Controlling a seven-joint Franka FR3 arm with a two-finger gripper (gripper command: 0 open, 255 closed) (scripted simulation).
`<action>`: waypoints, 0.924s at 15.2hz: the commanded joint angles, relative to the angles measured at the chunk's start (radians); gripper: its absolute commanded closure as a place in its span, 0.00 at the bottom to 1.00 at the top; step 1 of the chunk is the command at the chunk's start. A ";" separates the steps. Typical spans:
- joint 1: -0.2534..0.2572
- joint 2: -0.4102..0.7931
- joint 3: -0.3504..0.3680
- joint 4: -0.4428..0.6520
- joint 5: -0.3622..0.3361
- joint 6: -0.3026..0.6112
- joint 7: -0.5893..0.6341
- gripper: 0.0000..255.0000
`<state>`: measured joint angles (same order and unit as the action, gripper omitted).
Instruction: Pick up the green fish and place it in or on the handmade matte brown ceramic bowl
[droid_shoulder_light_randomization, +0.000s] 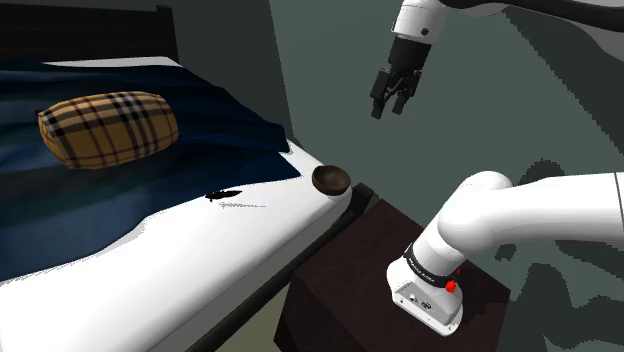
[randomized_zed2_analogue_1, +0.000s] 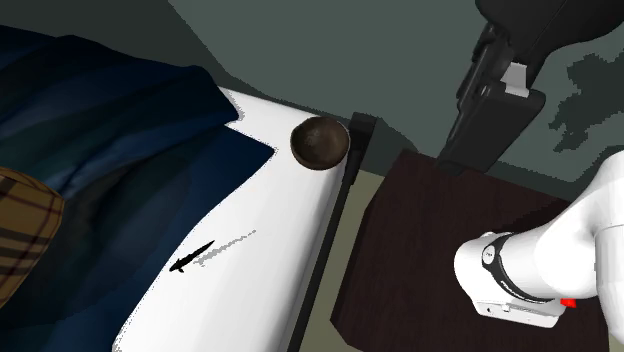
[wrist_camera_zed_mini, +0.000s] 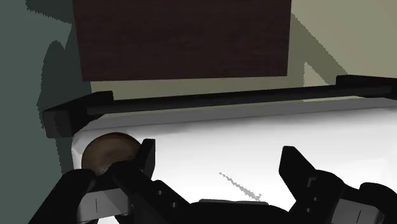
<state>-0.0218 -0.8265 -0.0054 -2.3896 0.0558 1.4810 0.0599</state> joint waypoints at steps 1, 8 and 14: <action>0.000 0.000 0.000 0.000 0.000 0.000 0.000 0.00; 0.042 0.208 -0.009 -0.029 -0.010 0.231 -0.110 0.00; 0.076 0.419 -0.008 0.002 -0.011 0.407 -0.199 0.00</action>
<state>0.0477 -0.4399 -0.0155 -2.3906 0.0437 1.8582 -0.1250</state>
